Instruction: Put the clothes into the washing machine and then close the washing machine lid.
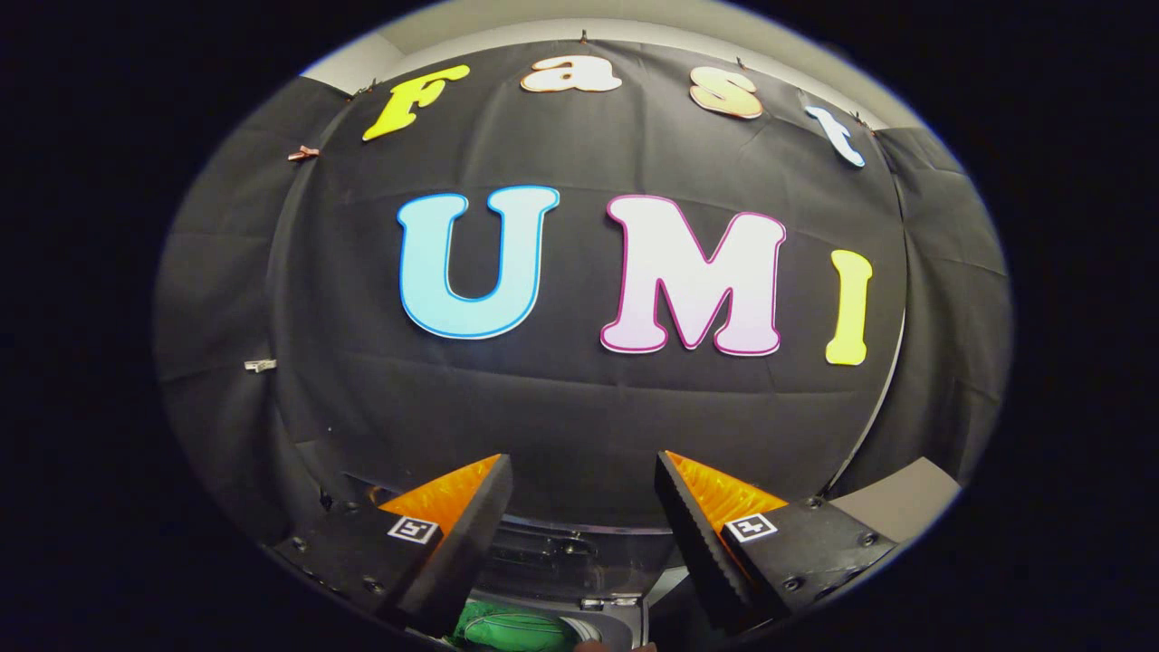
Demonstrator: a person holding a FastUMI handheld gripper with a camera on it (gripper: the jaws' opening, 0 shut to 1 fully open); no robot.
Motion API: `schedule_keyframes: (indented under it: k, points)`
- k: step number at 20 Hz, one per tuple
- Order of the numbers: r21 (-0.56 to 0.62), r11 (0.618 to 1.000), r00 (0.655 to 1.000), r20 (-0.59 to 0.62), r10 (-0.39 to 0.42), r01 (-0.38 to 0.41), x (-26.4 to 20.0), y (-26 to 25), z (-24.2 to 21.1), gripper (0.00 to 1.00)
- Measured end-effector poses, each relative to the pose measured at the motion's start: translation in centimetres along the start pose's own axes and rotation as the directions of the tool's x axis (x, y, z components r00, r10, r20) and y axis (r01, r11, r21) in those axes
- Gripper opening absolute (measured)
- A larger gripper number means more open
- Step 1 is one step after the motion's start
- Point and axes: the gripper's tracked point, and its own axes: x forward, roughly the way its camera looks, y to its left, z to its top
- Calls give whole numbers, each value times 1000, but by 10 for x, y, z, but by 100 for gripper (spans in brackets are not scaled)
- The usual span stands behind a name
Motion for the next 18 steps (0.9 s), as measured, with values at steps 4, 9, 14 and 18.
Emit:
schedule_keyframes:
  k: [4, 9, 14, 18]
  points:
    - [9, 1000, 999, -54, -9, 9, 23, -2, -14, 99]
    - [-2, 1000, 990, -140, 5, -5, 46, -1, -24, 99]
    - [75, 997, 944, -327, 38, -14, 68, 8, -83, 99]
    - [148, 989, 939, -340, 57, -6, 79, 3, -100, 100]
